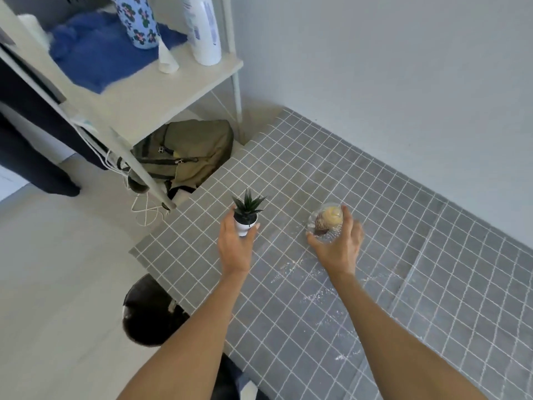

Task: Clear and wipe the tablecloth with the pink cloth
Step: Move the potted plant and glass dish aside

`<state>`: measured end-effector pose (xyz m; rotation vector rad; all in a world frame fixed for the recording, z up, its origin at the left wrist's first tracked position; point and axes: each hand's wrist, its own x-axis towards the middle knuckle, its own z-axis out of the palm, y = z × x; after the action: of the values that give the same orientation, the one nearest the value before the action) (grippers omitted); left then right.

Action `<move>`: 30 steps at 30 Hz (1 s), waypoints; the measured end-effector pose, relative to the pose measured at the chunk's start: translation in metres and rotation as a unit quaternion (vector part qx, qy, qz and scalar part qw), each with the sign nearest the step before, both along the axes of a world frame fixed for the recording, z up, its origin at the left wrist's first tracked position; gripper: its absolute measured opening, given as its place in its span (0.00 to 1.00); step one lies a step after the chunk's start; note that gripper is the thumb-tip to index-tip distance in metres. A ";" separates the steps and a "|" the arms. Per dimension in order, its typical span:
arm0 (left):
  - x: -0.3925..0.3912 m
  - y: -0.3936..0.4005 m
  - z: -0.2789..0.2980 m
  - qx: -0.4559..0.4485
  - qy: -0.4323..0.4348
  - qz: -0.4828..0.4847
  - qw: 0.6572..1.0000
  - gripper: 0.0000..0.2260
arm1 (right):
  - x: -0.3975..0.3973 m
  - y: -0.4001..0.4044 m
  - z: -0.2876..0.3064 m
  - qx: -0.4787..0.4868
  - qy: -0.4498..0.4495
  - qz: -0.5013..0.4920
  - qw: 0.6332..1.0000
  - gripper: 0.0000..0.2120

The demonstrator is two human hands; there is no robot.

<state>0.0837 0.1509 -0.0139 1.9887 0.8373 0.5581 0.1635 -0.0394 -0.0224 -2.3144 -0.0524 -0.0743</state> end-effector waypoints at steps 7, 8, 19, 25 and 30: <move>-0.001 0.010 -0.011 -0.006 -0.038 0.034 0.999 0.20 | 0.032 0.070 -0.009 -0.010 0.000 0.123 0.992 0.46; 0.000 0.011 -0.014 -0.008 -0.041 0.039 0.998 0.20 | 0.035 0.078 -0.011 -0.011 -0.002 0.130 0.991 0.46; 0.015 0.023 -0.028 0.019 -0.052 0.044 0.998 0.20 | 0.069 0.125 -0.021 -0.022 -0.009 0.224 0.974 0.47; 0.028 0.031 -0.025 0.024 -0.044 0.047 0.998 0.22 | 0.082 0.128 -0.017 -0.082 -0.010 0.243 0.966 0.49; 0.028 0.031 -0.025 0.018 -0.044 0.036 0.998 0.23 | 0.078 0.127 -0.015 -0.124 -0.014 0.238 0.963 0.49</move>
<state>0.1121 0.1821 -0.0393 1.9580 0.8527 0.7013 0.2419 0.0875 -0.0375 -2.4841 -0.6625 0.1518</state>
